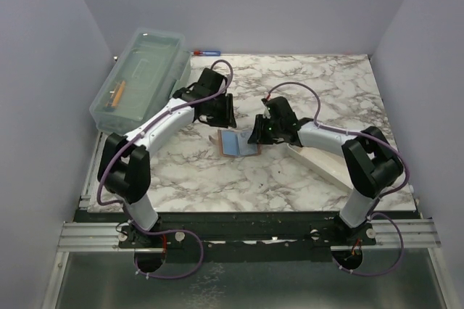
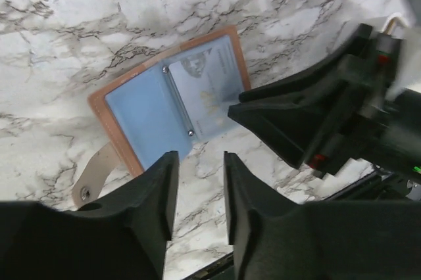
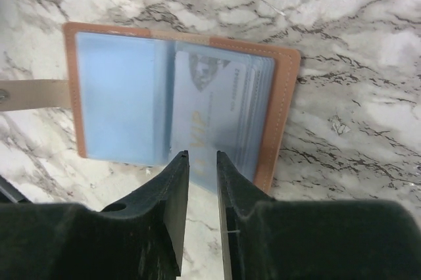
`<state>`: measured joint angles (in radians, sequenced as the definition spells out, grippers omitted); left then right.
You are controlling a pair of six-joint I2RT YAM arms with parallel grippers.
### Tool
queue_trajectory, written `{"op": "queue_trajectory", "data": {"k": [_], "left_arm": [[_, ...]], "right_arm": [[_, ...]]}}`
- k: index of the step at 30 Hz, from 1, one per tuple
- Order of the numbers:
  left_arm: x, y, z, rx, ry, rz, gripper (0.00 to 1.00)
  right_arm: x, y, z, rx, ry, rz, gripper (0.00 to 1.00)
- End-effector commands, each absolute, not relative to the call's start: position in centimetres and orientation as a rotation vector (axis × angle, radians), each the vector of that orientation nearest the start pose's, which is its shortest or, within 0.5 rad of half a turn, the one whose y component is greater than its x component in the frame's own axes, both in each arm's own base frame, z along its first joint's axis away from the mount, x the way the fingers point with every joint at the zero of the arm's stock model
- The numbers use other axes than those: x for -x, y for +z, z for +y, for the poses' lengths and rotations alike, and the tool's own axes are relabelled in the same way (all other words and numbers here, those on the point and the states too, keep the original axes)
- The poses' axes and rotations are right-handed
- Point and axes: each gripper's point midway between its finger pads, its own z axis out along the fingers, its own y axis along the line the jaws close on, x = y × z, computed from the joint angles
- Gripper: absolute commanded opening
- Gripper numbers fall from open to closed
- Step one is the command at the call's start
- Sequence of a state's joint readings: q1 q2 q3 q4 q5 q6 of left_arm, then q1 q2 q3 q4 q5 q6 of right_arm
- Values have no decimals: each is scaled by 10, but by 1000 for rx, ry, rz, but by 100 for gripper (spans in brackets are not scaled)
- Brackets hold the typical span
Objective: Put the credit cards into the card holder
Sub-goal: Open the card holder at the center of the board.
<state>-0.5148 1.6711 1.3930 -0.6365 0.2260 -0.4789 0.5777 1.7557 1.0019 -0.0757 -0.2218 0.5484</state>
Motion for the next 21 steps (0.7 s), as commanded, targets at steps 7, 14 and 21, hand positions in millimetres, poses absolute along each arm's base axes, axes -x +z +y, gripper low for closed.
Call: {"op": "queue_trajectory", "data": {"k": [7,14,21], "left_arm": [[-312,45,-226,-120,-456,2847,29],[-300,32,-202,-120,-315,2873,29],[-310,125,-249,-126,-691,2656,42]], "right_arm": [[-326,64,309,186,1012,2420,28],[-322,22,275,94,792,2555,27],[-321,79,271,139,750,2540,31]]}}
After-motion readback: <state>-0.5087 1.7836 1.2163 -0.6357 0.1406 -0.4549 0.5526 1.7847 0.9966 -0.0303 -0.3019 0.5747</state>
